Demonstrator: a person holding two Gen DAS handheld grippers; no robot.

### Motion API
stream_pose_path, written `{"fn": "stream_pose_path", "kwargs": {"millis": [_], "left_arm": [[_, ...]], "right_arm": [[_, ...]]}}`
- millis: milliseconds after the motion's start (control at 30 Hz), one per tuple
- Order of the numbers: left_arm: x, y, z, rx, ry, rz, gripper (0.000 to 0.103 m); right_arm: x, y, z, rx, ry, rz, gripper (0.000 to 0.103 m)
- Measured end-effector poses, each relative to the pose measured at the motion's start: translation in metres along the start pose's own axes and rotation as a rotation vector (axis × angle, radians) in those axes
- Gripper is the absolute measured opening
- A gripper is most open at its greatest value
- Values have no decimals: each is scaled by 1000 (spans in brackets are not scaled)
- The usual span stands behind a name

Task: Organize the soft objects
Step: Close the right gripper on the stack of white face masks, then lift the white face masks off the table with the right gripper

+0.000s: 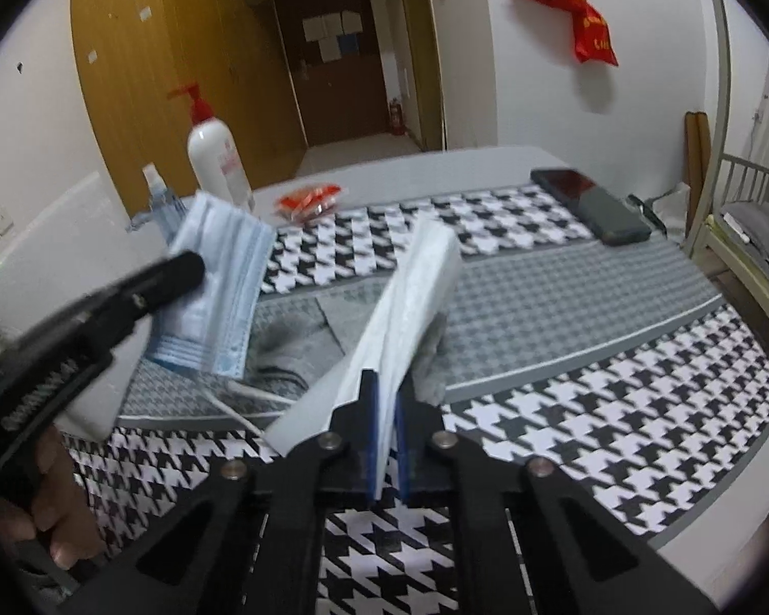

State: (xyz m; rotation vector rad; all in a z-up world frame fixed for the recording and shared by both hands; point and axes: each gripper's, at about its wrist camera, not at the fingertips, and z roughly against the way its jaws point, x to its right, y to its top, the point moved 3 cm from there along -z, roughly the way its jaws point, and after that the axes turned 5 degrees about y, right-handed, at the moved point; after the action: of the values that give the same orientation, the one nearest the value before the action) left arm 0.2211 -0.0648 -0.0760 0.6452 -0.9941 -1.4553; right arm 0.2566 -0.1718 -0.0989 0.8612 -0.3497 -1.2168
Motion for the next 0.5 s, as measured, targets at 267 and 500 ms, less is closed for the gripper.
{"fn": "stream_pose_path", "kwargs": {"millis": [267,500], "left_arm": [[3,4,10,35,-31,7,4],[6,3,10,46,-18,-17,4]], "right_arm": [[1,9,32,73,-3,-3,8],[10,19,63,139,-37,-18,8]]}}
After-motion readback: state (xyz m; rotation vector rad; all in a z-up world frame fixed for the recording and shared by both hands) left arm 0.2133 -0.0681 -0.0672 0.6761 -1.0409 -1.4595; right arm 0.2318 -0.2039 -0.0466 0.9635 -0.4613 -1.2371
